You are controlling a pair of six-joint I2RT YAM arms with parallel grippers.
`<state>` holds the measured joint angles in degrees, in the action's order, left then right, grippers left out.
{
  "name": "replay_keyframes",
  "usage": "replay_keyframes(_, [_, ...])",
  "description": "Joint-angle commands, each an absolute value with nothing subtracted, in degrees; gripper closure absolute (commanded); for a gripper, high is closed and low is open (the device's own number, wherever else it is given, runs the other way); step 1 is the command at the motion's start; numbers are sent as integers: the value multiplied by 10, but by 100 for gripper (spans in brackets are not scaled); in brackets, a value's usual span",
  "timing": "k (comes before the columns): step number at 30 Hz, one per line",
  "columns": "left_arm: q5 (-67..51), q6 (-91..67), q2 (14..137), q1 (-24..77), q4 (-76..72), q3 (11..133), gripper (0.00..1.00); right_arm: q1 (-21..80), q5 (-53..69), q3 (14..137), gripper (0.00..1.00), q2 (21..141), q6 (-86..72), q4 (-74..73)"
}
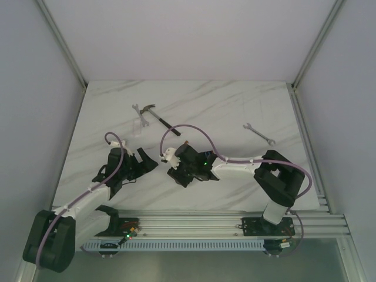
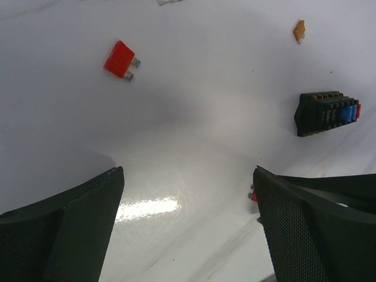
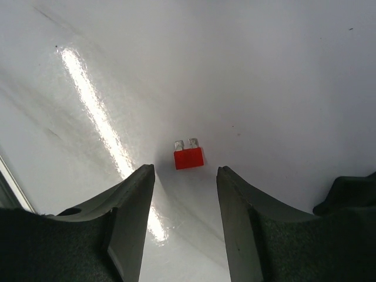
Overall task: Snap on the fuse box
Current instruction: Pick up the fuse from the center of the board.
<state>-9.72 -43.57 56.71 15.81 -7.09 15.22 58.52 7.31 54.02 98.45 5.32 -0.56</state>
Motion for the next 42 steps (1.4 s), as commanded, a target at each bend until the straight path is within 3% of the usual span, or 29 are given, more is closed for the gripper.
replay_keyframes(1, [-132,-441,565,149,-73,144,0,590,84,537,48,1002,83,20])
replay_keyframes(21, [-152,-447,571,147,-74,147,0,609,45,547,62,1034,132,-40])
replay_keyframes(33, [-173,-450,569,148,-81,146,0,610,39,549,83,1030,129,-54])
replay_keyframes(42, [-249,-489,585,154,-160,131,8,601,63,535,86,976,112,12])
